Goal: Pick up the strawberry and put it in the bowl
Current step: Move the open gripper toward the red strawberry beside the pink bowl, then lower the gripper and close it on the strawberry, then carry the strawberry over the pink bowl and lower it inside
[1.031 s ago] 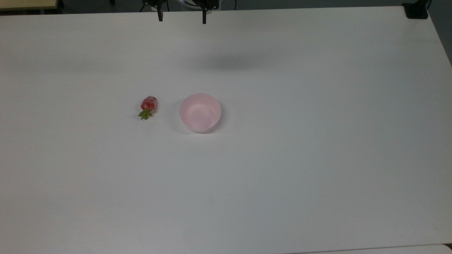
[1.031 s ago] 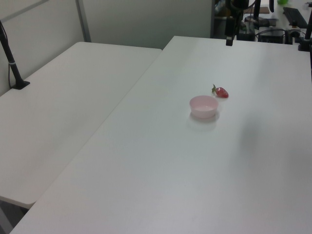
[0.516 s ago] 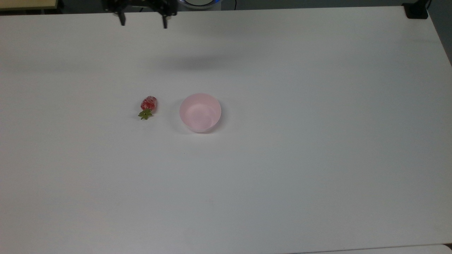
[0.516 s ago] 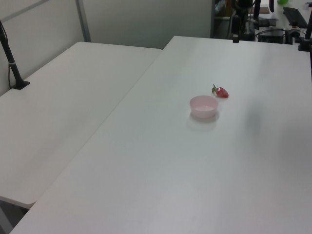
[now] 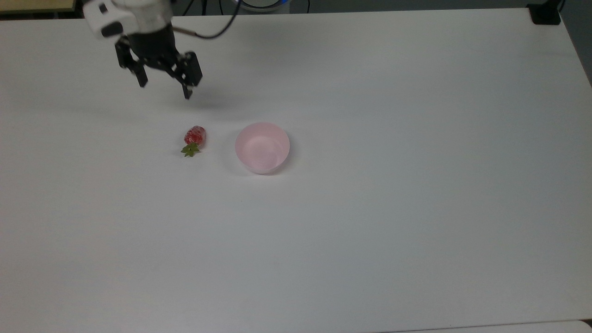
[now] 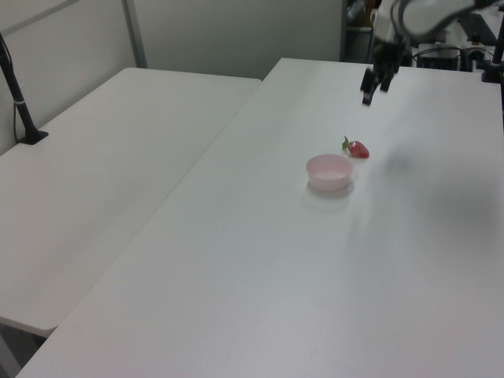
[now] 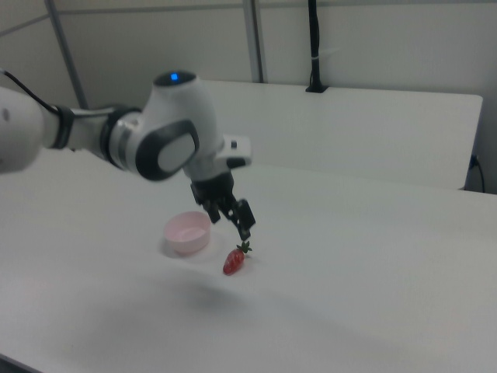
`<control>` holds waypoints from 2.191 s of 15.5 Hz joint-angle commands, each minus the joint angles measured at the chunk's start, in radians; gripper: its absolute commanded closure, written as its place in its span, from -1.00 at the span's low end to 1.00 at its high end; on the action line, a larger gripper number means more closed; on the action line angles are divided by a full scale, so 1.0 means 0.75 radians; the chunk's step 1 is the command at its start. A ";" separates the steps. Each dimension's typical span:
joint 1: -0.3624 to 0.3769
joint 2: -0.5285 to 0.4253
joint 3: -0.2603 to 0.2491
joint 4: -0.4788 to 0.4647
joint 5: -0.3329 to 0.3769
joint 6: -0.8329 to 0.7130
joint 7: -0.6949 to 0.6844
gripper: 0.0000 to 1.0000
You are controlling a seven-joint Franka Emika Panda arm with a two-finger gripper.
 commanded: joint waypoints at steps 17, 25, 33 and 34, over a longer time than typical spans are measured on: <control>0.103 0.288 0.010 -0.028 0.047 0.347 0.038 0.04; 0.099 0.210 0.014 -0.018 0.045 0.321 0.037 0.53; 0.180 0.189 0.065 0.209 0.205 0.075 0.058 0.50; 0.223 0.226 0.063 0.210 0.203 0.077 0.113 0.50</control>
